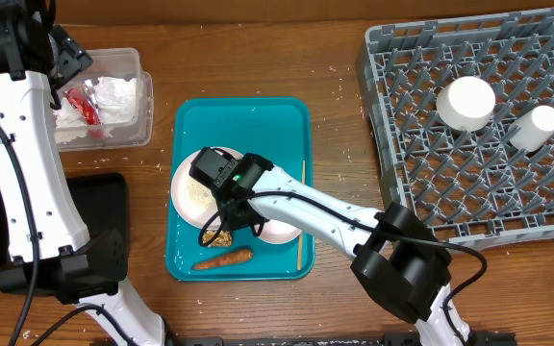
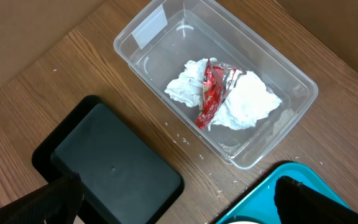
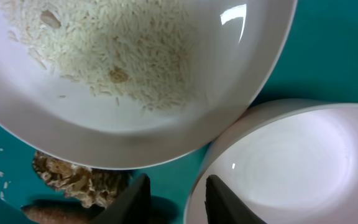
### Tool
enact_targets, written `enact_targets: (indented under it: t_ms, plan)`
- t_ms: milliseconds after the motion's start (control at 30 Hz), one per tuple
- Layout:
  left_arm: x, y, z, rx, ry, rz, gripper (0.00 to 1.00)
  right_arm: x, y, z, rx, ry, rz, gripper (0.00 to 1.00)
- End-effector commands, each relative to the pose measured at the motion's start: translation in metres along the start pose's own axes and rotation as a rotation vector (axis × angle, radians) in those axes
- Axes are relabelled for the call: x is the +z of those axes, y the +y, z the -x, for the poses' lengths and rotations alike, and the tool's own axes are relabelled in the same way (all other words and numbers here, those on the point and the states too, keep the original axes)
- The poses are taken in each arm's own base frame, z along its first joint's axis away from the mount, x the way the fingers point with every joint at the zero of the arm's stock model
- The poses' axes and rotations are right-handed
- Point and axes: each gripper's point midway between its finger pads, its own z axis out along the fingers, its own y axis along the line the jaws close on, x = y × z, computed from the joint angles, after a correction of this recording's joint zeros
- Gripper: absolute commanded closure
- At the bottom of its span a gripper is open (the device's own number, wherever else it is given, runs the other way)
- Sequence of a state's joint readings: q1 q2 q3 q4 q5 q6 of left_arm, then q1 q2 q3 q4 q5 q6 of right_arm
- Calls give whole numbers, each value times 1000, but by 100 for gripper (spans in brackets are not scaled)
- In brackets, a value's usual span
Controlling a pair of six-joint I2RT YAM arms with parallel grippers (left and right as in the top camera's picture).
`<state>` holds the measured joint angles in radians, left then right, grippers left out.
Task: Sort waste into correct bins and load items into the dishwasher
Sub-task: 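Reach the right gripper to the tray and grasp the pink bowl, then carry the pink bowl right and set it upside down in the rack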
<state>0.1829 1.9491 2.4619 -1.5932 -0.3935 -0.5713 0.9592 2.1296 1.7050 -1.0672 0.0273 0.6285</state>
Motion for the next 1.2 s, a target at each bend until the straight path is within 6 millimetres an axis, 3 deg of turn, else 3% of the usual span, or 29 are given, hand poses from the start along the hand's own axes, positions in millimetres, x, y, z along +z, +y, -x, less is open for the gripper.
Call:
enact_targets:
  t_ms: [0,333,467,700,733,767,933,1100,1167]
  plan:
    - [3,-3,-1,-3,3,5,0,9,-4,-2,-5,-1,-39,70]
    - [3,-3,-1,-3,3,5,0,8,-1,-5,-5,14,-26,91]
    - [3,-3,-1,-3,3,5,0,-1,-1,-2,-2,12,-26,96]
    - [3,-3,-1,-3,3,5,0,-47,0,23,32,-34,6,96]
    - [3,-3,-1,-3,3,5,0,-74,-4,39,59,-72,31,96]
    - [3,-3,-1,-3,3,5,0,-86,-7,46,73,-90,42,96]
    - [3,-3,-1,-3,3,5,0,-161,-50,88,201,-212,98,96]
    - [3,-3,-1,-3,3,5,0,-229,-137,116,397,-319,158,96]
    - [3,-3,-1,-3,3,5,0,-246,-176,118,473,-333,192,96]
